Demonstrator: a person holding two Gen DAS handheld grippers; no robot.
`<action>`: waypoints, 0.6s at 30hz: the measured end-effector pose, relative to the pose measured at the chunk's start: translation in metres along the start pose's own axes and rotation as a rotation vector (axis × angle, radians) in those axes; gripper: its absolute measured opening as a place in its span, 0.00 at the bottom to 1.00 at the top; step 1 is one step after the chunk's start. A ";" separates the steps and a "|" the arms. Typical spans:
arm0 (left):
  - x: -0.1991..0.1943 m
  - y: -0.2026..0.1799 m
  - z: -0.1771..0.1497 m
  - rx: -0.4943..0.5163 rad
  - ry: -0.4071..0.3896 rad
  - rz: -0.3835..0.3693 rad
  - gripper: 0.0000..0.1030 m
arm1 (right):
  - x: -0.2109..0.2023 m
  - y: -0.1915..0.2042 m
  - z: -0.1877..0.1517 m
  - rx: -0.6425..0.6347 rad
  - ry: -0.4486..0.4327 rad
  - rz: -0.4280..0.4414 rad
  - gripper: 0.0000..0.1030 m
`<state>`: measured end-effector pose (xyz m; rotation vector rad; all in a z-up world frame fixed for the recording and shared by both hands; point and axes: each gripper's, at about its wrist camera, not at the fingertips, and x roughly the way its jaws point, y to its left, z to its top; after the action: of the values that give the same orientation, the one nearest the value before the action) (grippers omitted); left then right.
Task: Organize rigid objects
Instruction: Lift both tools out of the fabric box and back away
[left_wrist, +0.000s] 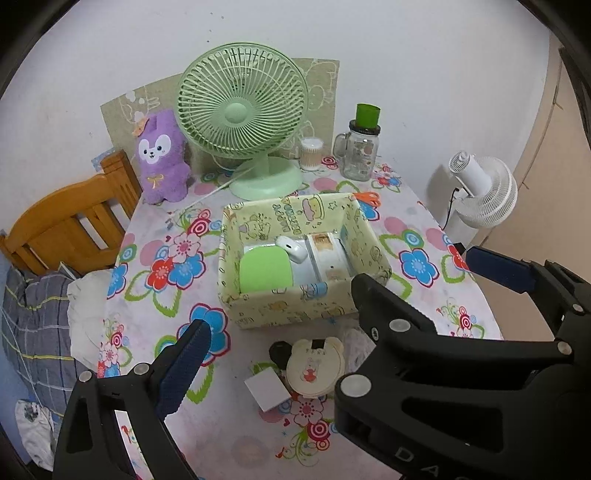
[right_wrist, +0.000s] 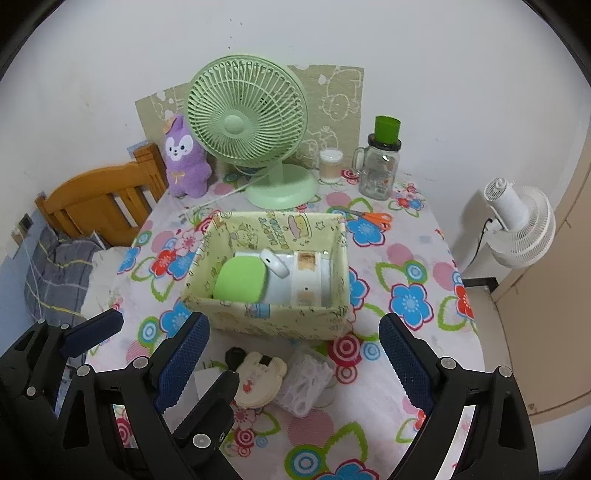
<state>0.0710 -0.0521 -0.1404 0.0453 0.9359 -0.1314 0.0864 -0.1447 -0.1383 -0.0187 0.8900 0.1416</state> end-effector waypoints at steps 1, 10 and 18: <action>0.000 0.000 -0.001 0.001 0.001 -0.003 0.95 | 0.000 0.000 -0.001 0.001 0.002 -0.001 0.92; 0.006 -0.004 -0.013 0.010 0.014 -0.021 0.95 | 0.004 -0.001 -0.014 -0.001 0.017 -0.012 0.92; 0.014 -0.004 -0.024 0.016 0.022 -0.024 0.95 | 0.015 -0.003 -0.025 0.012 0.037 0.007 0.92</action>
<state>0.0594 -0.0554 -0.1661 0.0507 0.9571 -0.1612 0.0771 -0.1475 -0.1661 -0.0067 0.9277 0.1427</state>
